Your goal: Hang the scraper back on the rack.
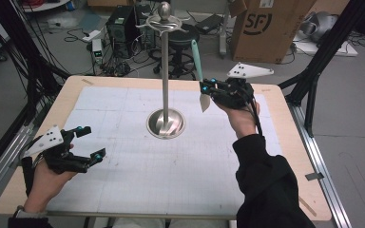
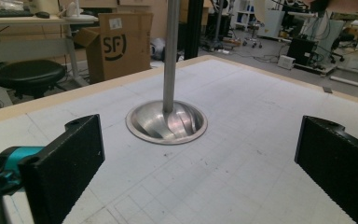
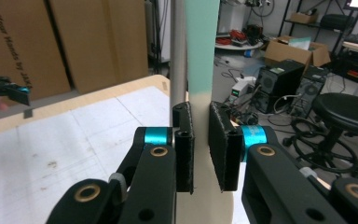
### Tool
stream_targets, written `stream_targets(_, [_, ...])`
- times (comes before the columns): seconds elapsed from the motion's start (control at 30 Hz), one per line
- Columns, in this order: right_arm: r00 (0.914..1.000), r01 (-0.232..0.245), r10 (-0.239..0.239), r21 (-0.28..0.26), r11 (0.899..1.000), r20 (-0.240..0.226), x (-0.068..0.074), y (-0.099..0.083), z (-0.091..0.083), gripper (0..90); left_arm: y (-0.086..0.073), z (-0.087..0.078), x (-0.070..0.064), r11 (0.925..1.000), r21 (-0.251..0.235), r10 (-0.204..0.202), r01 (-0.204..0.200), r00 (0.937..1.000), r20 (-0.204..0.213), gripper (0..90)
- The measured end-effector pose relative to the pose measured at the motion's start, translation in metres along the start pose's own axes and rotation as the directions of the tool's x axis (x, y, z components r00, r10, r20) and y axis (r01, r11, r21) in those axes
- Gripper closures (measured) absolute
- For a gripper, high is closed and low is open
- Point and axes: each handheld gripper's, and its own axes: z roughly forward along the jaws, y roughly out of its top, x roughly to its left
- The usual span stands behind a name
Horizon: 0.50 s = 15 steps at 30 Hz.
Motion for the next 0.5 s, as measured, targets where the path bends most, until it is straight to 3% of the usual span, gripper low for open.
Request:
stream_targets(0.2, [0.9998, 0.007, -0.007, -0.024, 1.0, 0.017, 0.0, 0.009, 0.003, 81.2, 0.0, -0.004, 0.001, 1.0, -0.003, -0.005, 0.005, 1.0, -0.008, 1.9])
stream_targets(0.5, [0.9999, 0.012, -0.012, -0.056, 0.998, 0.0, 0.003, 0.016, 0.007, 81.2, -0.002, -0.004, 0.0, 1.0, 0.005, -0.001, 0.001, 0.9999, -0.012, 1.9])
